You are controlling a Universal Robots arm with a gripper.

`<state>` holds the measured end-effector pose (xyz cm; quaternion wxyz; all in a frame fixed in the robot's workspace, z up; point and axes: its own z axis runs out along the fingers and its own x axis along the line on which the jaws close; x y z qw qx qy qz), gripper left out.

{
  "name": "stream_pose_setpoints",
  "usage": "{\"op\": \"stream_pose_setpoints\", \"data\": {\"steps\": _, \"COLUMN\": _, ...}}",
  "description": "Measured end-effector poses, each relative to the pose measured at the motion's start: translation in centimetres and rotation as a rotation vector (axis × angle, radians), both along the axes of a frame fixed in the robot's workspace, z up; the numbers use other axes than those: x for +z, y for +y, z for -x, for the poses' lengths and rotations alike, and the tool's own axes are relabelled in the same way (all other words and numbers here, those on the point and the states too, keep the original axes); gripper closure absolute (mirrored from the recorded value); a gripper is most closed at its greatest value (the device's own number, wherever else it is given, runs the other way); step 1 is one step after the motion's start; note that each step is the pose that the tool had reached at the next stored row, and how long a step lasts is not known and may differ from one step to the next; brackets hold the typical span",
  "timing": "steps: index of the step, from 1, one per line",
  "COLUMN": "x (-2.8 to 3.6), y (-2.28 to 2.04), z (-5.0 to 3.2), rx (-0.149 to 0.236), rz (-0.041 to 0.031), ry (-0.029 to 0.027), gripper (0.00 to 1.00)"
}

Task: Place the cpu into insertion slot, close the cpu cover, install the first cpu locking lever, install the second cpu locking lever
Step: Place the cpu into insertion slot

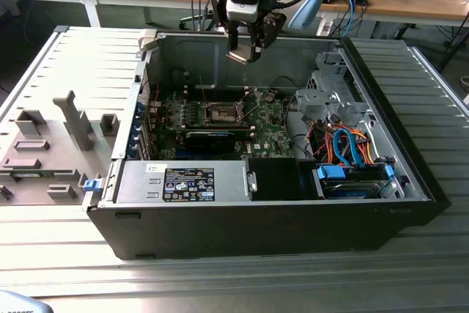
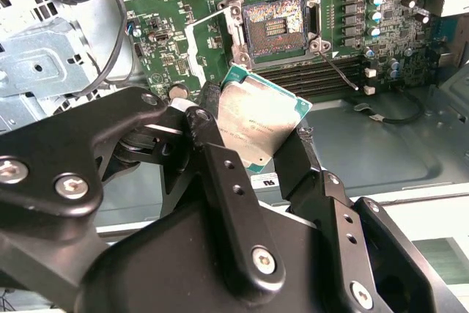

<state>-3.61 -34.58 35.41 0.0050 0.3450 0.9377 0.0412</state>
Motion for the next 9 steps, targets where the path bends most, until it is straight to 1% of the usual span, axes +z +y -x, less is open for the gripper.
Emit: {"op": "stream_pose_setpoints", "data": {"steps": 9, "x": -0.01, "y": 0.00, "z": 0.00, "rx": -0.004, "rz": 0.0000, "ry": 0.0000, "gripper": 0.46}}
